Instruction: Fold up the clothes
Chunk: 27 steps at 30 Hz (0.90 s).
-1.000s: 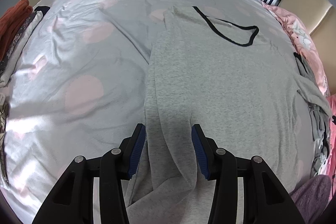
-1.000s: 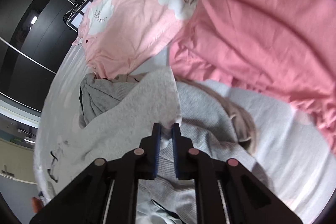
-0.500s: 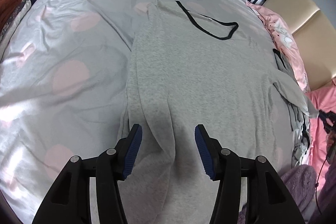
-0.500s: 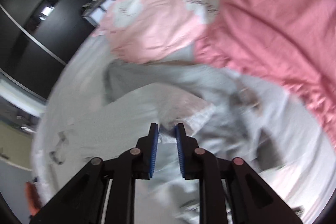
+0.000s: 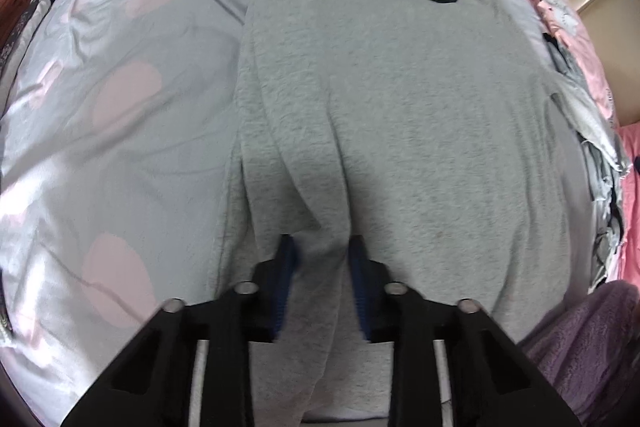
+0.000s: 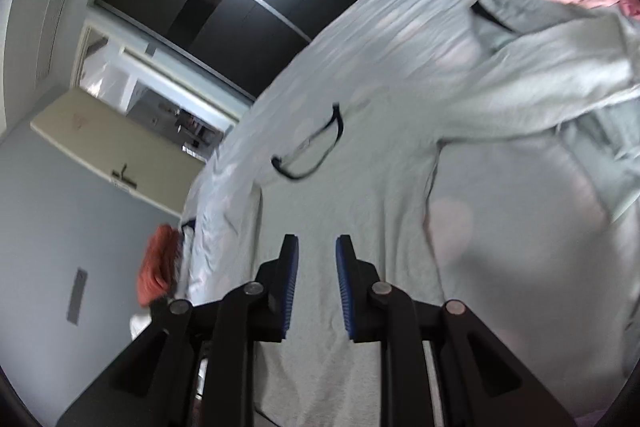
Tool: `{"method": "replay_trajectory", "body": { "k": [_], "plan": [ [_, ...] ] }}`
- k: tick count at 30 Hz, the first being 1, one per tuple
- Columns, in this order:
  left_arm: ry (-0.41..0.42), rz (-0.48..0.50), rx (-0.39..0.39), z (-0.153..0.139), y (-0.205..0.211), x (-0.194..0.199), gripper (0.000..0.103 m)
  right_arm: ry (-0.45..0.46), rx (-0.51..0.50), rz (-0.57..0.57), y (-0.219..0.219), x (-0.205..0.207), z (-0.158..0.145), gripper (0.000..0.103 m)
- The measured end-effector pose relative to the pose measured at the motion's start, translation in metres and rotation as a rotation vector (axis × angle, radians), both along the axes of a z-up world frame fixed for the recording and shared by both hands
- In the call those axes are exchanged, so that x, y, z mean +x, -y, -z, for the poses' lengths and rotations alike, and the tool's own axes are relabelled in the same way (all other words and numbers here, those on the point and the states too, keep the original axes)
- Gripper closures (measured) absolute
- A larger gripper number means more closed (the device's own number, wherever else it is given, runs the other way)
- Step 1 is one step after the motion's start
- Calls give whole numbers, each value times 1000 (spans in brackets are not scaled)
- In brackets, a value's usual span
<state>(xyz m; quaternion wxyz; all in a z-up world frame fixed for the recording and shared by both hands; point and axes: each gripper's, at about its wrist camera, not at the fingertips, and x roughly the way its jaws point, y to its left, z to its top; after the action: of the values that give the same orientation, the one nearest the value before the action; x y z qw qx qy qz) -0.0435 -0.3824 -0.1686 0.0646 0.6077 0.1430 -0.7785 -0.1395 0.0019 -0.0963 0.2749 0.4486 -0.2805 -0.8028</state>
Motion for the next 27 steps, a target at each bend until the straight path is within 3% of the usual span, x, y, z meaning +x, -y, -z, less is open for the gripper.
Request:
{"method": "replay_trajectory", "body": {
  "k": [1, 7, 10, 18, 23, 27],
  "plan": [
    [-15, -18, -3, -4, 4, 0, 93, -2, 27, -17, 7, 4, 12, 84],
    [-137, -169, 9, -43, 44, 2, 97, 64, 84, -75, 19, 13, 49, 82],
    [-190, -254, 37, -75, 82, -2, 98, 44, 86, -89, 23, 8, 49, 82],
    [-230, -357, -161, -149, 193, -26, 98, 100, 73, -108, 40, -13, 71, 82],
    [-157, -396, -304, -143, 261, -56, 98, 130, 56, -118, 45, -22, 83, 82],
    [-50, -413, -352, -100, 299, -83, 98, 151, 44, -118, 49, -32, 92, 82]
  ]
}}
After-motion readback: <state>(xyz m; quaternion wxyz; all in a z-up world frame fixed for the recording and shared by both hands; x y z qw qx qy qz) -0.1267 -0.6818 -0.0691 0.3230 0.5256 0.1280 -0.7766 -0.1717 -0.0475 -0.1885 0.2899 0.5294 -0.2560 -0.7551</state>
